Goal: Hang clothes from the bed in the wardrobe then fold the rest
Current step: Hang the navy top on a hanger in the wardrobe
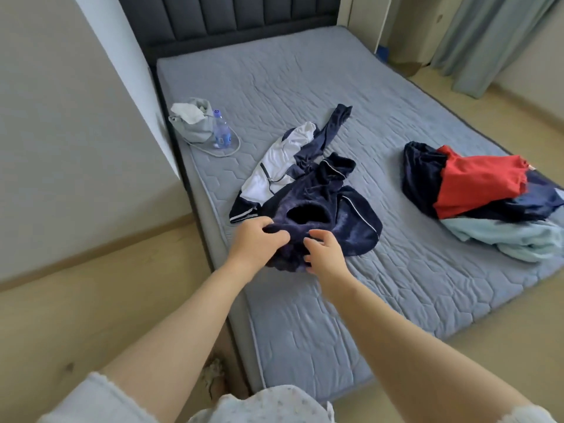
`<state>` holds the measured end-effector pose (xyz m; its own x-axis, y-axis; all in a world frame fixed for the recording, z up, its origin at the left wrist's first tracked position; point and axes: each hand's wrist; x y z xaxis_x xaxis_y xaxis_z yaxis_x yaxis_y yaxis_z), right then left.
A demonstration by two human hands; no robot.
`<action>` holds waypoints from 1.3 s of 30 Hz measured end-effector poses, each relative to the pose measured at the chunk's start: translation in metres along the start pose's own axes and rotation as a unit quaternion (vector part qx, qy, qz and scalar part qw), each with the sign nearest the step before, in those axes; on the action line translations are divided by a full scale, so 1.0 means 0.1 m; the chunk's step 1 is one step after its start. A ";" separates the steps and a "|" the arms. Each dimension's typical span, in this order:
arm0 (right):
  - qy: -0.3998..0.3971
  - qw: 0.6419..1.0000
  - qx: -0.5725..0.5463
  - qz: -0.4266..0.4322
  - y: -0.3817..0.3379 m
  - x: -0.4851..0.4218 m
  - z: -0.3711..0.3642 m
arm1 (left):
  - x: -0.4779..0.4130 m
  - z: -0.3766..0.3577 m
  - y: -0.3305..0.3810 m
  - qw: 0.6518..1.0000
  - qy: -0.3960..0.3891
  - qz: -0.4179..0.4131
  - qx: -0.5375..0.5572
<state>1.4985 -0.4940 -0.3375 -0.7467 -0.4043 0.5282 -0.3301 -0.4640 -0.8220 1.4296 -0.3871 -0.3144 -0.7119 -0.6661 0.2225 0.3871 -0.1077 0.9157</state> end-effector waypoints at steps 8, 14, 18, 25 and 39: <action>-0.039 0.984 0.146 0.090 -0.42 0.51 -0.13 | 0.51 0.61 0.34 0.971 0.124 0.023 0.202; -0.106 0.969 0.174 0.143 -0.60 0.88 -0.88 | 1.04 1.50 0.32 0.943 0.174 0.013 0.284; -0.119 0.955 0.196 0.187 -0.61 1.21 -1.55 | 1.56 2.24 0.22 0.914 0.219 -0.019 0.341; -0.159 0.906 0.326 0.218 -0.51 1.98 -2.72 | 2.43 3.42 0.11 0.880 0.301 -0.080 0.359; -0.299 0.855 0.229 0.356 -0.79 3.61 -4.56 | 4.14 5.34 -0.62 0.776 0.614 -0.029 0.146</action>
<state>0.9916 -0.2437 -0.1787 -0.1901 -0.9802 0.0555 0.4485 -0.1370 -0.8832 0.7977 -0.2620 -0.1000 0.4397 -0.8866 -0.1439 0.0995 -0.1112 0.9888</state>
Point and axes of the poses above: each hand's wrist, its own x-axis away from the middle knuckle, its own z-axis out of the back of the hand, y = z × x, and after that the axes turned 9 degrees about x, right-handed
